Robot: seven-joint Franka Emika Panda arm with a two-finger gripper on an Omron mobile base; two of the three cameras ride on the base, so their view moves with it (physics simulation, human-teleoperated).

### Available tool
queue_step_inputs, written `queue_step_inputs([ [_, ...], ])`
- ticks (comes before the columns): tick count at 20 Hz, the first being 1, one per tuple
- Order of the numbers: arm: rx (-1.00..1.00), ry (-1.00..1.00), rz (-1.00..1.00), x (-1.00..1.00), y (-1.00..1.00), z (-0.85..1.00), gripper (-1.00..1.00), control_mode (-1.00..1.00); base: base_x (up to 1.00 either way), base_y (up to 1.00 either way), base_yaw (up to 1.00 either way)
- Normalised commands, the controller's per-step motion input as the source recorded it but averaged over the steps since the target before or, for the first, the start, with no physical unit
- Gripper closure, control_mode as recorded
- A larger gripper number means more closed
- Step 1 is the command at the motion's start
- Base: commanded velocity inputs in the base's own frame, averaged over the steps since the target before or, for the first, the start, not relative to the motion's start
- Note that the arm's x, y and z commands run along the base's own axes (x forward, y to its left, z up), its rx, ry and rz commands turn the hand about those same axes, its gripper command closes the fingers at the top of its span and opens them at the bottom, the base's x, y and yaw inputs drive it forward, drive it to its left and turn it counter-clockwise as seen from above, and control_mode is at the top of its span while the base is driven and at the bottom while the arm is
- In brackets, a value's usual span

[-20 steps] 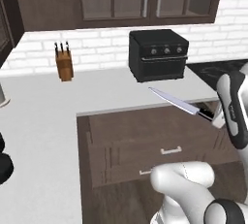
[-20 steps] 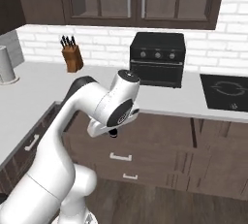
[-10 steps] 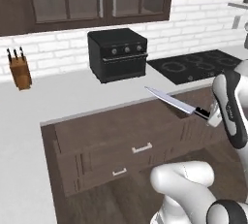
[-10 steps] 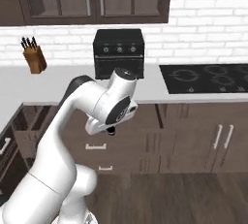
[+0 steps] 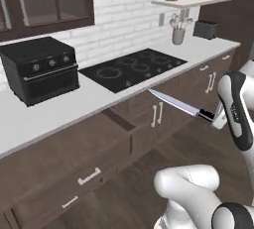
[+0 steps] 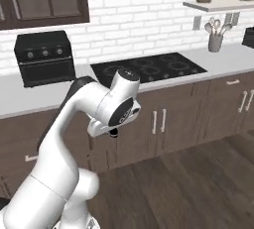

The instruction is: Pick up the knife from the drawer and place it on the cutting board. Then place the meat from the plate to the cutting board.

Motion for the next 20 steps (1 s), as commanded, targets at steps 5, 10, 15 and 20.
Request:
queue_step_inputs([
  [5, 0.0, 0.0, 0.0, 0.0, 0.0, 0.0, 1.0, 1.0, -0.01, -0.67, -0.52],
  [10, 0.0, 0.0, 0.0, 0.0, 0.0, 0.0, 1.0, 1.0, -0.04, -0.65, -0.52],
  [15, 0.0, 0.0, 0.0, 0.0, 0.0, 0.0, 1.0, 1.0, 0.0, -0.53, -0.53],
  [20, 0.0, 0.0, 0.0, 0.0, 0.0, 0.0, 1.0, 1.0, 0.0, -0.46, -0.52],
])
